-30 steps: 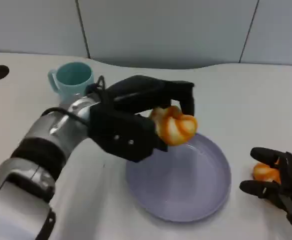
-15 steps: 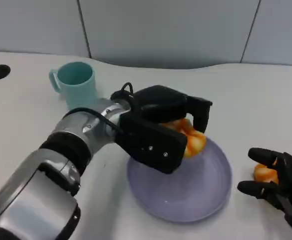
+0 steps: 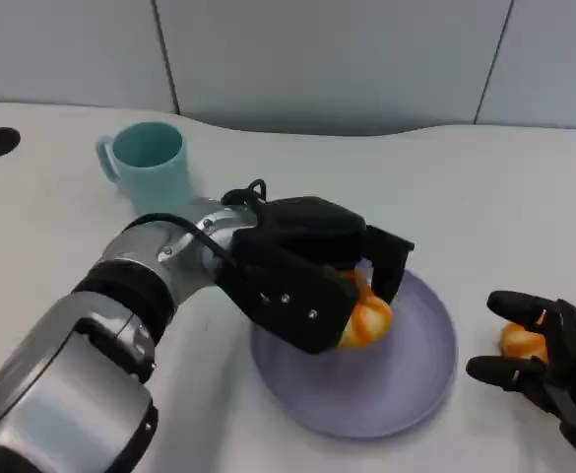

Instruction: Grasp the bread from the table and place it into the plate.

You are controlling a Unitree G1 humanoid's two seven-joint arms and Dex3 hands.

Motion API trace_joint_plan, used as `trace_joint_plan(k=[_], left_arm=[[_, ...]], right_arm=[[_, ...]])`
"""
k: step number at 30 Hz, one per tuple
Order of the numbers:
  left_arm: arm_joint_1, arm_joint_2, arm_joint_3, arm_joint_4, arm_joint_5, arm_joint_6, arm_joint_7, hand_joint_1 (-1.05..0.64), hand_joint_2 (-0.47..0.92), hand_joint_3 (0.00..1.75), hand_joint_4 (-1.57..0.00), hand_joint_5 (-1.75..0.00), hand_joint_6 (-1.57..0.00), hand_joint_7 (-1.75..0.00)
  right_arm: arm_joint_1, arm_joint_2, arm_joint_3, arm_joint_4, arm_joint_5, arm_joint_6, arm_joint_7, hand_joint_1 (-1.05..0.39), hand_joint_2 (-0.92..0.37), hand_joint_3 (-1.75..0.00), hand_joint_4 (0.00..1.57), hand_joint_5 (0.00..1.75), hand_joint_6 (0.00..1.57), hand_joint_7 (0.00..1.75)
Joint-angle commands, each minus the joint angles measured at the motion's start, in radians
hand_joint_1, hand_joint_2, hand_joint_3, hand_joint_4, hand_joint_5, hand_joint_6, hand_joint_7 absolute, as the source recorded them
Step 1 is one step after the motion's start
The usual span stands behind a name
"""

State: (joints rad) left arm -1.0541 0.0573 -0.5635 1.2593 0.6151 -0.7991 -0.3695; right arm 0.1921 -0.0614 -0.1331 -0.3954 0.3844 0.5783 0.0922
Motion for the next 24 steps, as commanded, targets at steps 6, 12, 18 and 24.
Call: trace_joint_plan(k=[6,12,18,24], left_arm=[[-0.049,0.024,0.029,-0.012,-0.048,-0.014,-0.166,-0.56,0.81,0.0,-0.06,-0.91,-0.37,-0.56],[-0.051,0.028,0.036,-0.018,-0.053,-0.022,-0.177,-0.65,0.82,0.0,0.0,-0.64,-0.35,-0.17],[-0.057,0.034,0.031,-0.029,-0.037,-0.035,-0.138,-0.78,0.86,0.01,0.0,-0.15,-0.18,-0.04],[-0.059,0.037,0.014,-0.03,-0.01,-0.033,-0.093,-0.83,0.87,0.01,0.0,0.0,-0.13,-0.01]], right_arm=[[0.004,-0.007,-0.005,-0.015,-0.003,0.002,-0.005,-0.36,-0.92,-0.45,0.46,1.02,0.46,0.73],[0.005,-0.009,-0.005,-0.012,-0.004,-0.002,0.0,-0.36,-0.92,-0.45,0.45,1.02,0.46,0.72],[0.007,-0.005,-0.006,-0.011,0.0,-0.007,0.004,-0.35,-0.92,-0.49,0.43,1.02,0.46,0.71],[0.005,-0.007,-0.005,-0.008,-0.005,-0.008,0.001,-0.35,-0.92,-0.47,0.43,1.01,0.46,0.72]])
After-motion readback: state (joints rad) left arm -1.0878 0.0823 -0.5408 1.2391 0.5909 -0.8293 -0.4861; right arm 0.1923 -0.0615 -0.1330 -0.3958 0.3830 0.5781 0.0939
